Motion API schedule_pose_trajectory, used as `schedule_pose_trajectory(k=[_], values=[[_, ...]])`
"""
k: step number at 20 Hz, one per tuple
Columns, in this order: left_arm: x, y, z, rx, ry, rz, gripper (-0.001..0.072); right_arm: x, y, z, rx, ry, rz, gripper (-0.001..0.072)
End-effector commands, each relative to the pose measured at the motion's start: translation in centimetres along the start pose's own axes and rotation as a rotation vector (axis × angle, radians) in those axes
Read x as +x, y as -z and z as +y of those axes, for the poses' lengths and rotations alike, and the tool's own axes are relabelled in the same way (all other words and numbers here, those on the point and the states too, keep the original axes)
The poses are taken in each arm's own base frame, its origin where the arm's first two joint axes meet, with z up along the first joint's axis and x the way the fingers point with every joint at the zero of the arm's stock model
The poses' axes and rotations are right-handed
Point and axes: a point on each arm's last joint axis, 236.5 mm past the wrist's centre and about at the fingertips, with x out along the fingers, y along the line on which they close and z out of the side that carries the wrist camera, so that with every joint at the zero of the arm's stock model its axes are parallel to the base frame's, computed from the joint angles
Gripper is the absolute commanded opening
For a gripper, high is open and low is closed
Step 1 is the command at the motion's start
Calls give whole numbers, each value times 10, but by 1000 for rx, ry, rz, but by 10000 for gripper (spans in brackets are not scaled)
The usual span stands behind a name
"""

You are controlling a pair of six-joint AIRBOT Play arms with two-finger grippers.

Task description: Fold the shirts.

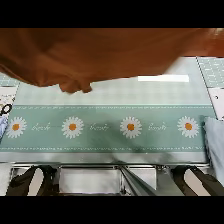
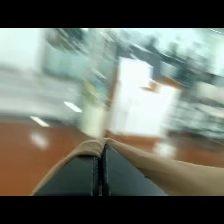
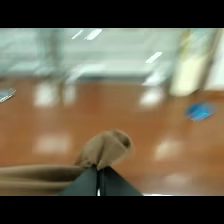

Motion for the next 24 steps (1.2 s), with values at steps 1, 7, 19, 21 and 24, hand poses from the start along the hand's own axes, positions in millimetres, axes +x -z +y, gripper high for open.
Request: schedule_pose_trajectory(k=[1, 7, 19, 21, 24], values=[[-62, -44, -17, 238, -183, -122, 24, -96, -22, -9, -70, 213, -115, 24], [-142, -31, -15, 254, -373, -90, 24, -178, 13, 16, -62, 229, -80, 24], [4, 237, 89, -252, -191, 626, 24, 21, 233, 5, 183, -43, 551, 24], [39, 287, 119, -311, -214, 685, 24, 70, 278, -9, 238, -59, 630, 23], [89, 376, 150, -370, -233, 815, 24, 146, 335, -28, 320, -81, 698, 23]])
